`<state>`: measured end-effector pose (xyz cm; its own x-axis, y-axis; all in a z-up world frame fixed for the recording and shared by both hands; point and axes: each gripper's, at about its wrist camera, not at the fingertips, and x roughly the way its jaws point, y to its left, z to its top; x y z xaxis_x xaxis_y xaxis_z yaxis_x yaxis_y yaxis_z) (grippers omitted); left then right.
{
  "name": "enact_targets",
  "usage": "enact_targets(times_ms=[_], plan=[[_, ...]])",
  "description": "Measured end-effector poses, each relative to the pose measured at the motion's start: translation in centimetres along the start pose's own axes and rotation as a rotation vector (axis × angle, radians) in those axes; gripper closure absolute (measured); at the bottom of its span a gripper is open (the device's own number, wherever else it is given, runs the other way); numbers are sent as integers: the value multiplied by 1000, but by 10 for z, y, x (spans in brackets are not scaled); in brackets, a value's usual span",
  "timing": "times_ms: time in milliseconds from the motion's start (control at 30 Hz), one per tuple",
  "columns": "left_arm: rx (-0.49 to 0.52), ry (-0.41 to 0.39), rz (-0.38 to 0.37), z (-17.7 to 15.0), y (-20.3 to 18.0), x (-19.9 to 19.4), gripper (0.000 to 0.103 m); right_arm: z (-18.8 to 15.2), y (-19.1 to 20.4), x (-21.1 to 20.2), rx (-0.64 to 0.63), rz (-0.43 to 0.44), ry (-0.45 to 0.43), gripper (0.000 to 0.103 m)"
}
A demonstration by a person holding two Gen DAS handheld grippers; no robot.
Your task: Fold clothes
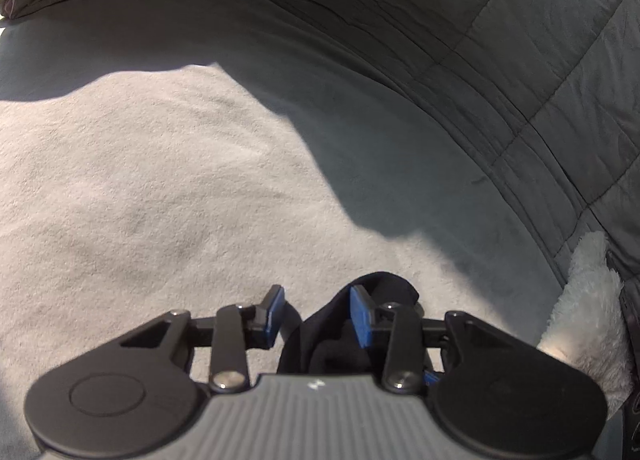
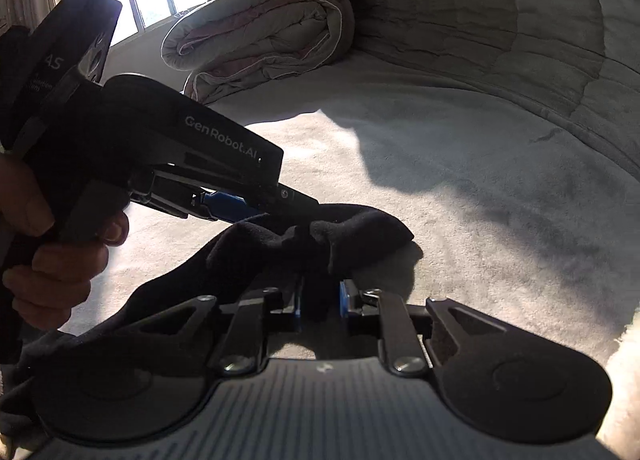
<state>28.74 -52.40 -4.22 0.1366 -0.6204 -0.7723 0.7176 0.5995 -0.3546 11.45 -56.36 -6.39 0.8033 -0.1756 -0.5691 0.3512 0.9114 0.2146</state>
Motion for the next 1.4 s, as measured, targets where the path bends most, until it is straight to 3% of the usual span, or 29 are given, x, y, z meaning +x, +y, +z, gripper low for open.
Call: enact_targets(times_ms=[167,333,433,533,567,667,700,733,800,1067,1267,1400], plan=[[72,-104,-16,2,-18,-11,101,6,-12,-16,-41,-139,-99,93],[102,-191,-33,2,-24,-11,101,8,-28,-21,-13,-225,-162,94],[147,-219,61,-5,-30,5,100,7,-26,-12,-58,-258,-123,94],[169,-232,214,-11,-29,23,100,6,-21,-5,-114,-303,-63,91],[164,-243,224,-12,-28,23,100,7,-22,-6,-101,-293,-65,87],[112,-298,216,-13,-19,7,90,12,-27,-13,-52,-254,-79,63],[99,-319,206,-15,-15,-4,83,14,-30,-16,-41,-248,-87,55],[91,-335,203,-17,-12,-13,74,15,-31,-21,-28,-242,-95,54],[84,-364,222,-25,-4,-34,67,18,-37,-27,14,-214,-108,54],[27,-383,306,-91,35,-122,52,25,-48,-43,174,-75,-144,54],[-16,-394,430,-153,81,-188,51,24,5,-41,11,77,-173,54],[-22,-394,563,-183,112,-221,43,15,45,-34,-113,197,-169,54]])
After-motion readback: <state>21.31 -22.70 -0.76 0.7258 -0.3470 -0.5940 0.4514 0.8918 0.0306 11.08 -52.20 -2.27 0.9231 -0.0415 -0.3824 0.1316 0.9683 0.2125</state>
